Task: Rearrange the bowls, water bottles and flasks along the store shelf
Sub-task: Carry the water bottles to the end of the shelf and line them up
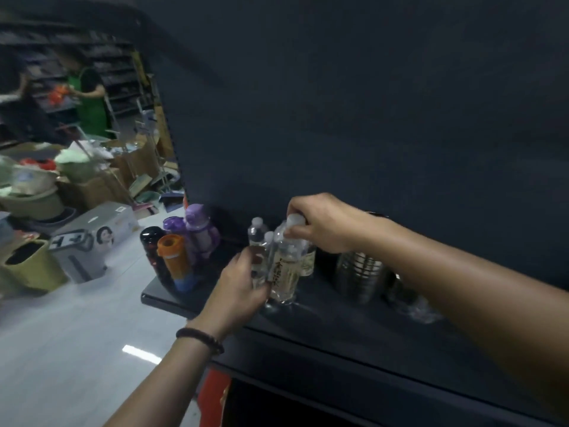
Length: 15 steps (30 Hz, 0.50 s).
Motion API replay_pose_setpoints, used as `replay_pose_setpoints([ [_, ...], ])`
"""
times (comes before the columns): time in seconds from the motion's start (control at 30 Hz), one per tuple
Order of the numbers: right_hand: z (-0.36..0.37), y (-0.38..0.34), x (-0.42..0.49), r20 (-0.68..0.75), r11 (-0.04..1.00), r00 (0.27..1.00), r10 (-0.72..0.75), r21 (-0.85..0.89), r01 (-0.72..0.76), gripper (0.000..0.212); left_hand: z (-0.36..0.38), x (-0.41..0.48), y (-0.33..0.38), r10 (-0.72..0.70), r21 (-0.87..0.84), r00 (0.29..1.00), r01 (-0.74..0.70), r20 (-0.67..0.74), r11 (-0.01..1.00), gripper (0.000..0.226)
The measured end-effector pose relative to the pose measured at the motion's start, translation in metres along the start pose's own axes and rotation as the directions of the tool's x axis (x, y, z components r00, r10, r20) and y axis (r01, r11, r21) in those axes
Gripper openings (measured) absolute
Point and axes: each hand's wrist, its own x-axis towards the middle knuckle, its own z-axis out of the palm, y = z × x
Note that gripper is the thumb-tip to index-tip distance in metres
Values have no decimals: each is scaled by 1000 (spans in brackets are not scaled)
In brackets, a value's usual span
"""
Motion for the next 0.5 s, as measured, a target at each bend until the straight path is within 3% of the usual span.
replay_pose_setpoints([
  [0.1, -12, 31, -57, 13, 992, 996, 94, -82, -93, 35, 37, -16, 45, 96, -49, 991, -92, 95, 995, 49],
  [0.23, -26, 85, -142, 21, 977, 979, 204, -64, -203, 36, 96, -44, 107, 200, -141, 951, -170, 236, 975, 49],
  [0.5, -53, 217, -343, -88, 920, 916, 392, 8, -393, 30, 243, -108, 271, 249, -289, 847, -119, 469, 950, 46],
])
